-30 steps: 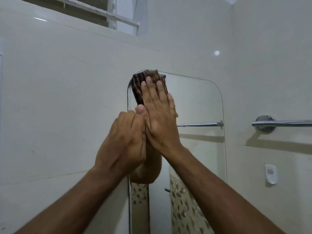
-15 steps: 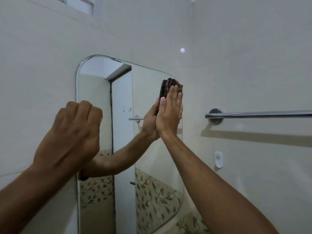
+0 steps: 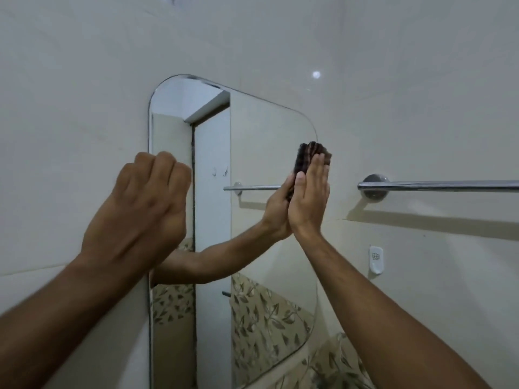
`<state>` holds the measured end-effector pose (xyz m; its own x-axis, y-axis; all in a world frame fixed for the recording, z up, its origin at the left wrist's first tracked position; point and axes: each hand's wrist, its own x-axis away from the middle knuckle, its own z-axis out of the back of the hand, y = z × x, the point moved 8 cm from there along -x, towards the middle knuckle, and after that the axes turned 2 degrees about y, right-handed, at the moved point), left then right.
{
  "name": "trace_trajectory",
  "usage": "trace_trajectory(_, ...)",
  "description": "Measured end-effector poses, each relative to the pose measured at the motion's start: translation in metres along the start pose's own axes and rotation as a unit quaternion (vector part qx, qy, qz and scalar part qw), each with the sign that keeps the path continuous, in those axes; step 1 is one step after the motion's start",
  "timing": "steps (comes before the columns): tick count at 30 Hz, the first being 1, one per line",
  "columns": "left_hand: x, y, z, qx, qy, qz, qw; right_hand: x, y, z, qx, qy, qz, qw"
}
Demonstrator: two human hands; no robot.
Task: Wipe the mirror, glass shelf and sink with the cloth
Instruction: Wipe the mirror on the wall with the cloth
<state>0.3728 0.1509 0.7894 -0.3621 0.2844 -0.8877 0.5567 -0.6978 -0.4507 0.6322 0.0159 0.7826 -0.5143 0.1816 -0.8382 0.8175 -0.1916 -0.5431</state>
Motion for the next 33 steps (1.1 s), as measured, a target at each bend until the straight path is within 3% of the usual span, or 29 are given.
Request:
trace_trajectory(3, -0.001, 0.001, 0.005, 0.010, -0.012, 0.013, 1.000, 0.033, -0.028, -0.008, 0.002, -0.003, 0.036, 0.999)
trace_trajectory(6, -0.001, 0.002, 0.009, 0.036, 0.002, 0.016, 0.999, 0.086, -0.078, -0.023, 0.000, -0.044, 0.146, 0.988)
trace_trajectory(9, -0.002, -0.004, 0.017, 0.130, 0.046, 0.052, 0.989, 0.137, -0.120, -0.036, -0.007, -0.080, 0.278, 0.957)
trace_trajectory(12, -0.002, -0.011, 0.023, 0.199, 0.074, 0.077, 0.974, 0.151, -0.133, -0.037, 0.001, -0.091, 0.345, 0.934)
trace_trajectory(14, -0.001, -0.011, 0.025, 0.210, 0.083, 0.079, 0.971, 0.136, -0.123, -0.031, 0.030, -0.075, 0.329, 0.941)
trace_trajectory(17, -0.002, -0.010, 0.025, 0.212, 0.088, 0.082, 0.970, 0.103, -0.098, -0.021, 0.030, -0.026, 0.197, 0.980)
trace_trajectory(19, -0.002, -0.011, 0.024, 0.207, 0.089, 0.086, 0.971, 0.100, -0.095, -0.020, 0.032, 0.007, 0.159, 0.987)
trace_trajectory(22, -0.003, -0.010, 0.025, 0.215, 0.099, 0.094, 0.967, 0.124, -0.109, -0.026, 0.022, -0.008, 0.200, 0.980)
trace_trajectory(26, -0.003, -0.011, 0.027, 0.235, 0.114, 0.099, 0.960, 0.189, -0.128, -0.033, -0.001, -0.088, 0.363, 0.927)
trace_trajectory(28, -0.003, -0.011, 0.025, 0.227, 0.107, 0.088, 0.964, 0.199, -0.124, -0.032, 0.005, -0.098, 0.399, 0.911)
trace_trajectory(30, -0.003, -0.009, 0.024, 0.204, 0.095, 0.071, 0.972, 0.190, -0.112, -0.031, 0.015, -0.097, 0.389, 0.916)
trace_trajectory(33, -0.004, -0.002, 0.022, 0.131, 0.070, 0.042, 0.988, 0.162, -0.077, -0.027, 0.017, -0.074, 0.293, 0.953)
